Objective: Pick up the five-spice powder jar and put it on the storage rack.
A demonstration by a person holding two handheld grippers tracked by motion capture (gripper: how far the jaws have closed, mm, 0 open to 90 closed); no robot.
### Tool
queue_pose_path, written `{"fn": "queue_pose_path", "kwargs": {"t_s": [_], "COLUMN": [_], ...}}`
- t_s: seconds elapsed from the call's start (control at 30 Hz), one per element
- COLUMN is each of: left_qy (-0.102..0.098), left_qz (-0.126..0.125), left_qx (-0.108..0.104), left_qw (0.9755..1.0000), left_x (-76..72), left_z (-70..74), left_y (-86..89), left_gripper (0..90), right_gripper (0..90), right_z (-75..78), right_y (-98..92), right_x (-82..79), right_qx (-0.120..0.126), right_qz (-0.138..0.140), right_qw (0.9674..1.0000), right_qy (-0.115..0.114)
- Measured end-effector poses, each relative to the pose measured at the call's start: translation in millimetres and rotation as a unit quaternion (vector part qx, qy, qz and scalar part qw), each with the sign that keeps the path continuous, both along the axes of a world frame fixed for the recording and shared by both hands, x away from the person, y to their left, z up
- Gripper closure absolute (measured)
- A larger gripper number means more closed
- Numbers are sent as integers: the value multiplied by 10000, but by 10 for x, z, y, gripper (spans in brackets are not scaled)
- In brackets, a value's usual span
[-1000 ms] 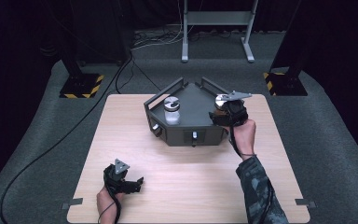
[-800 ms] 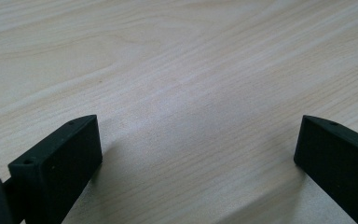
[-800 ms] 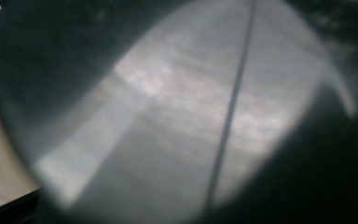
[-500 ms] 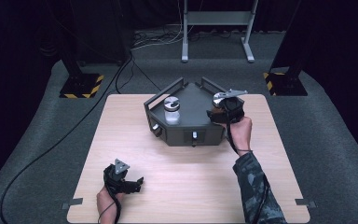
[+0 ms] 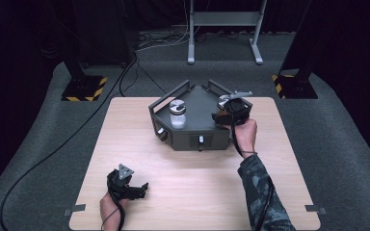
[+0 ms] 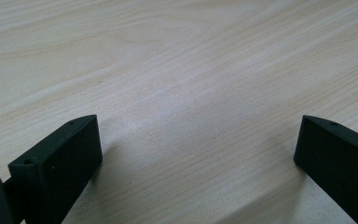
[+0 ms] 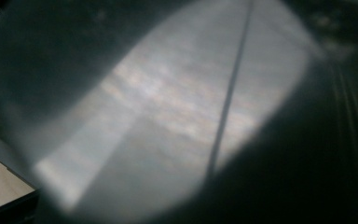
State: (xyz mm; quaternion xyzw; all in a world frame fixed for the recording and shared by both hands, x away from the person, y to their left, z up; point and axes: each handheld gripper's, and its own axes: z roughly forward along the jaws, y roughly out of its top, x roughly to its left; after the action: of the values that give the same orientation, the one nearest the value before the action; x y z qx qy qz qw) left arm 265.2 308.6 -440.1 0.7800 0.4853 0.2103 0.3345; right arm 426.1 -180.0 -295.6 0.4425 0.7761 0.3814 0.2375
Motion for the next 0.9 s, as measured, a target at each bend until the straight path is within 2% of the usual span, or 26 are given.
{"fn": "queue_pose_path", "kwargs": {"t_s": [0.43, 0.67, 0.9], "left_qy": [1, 1, 0], "left_qz": [0, -1, 0], "left_qx": [1, 2, 1], "left_qw": [10000, 10000, 10000], "left_x": [0, 0, 0], "left_z": [0, 1, 0], "left_y": [0, 0, 0], "left_gripper": [6, 6, 6], "right_gripper": [302, 303, 302], "right_z": [-47, -80, -118], "right_y": [16, 0, 14], "right_x": [46, 38, -6], "right_qx": [-16, 36, -2], "right_qz": [-37, -47, -48], "right_qw": [9999, 9999, 10000], "right_qy": [149, 135, 25]}}
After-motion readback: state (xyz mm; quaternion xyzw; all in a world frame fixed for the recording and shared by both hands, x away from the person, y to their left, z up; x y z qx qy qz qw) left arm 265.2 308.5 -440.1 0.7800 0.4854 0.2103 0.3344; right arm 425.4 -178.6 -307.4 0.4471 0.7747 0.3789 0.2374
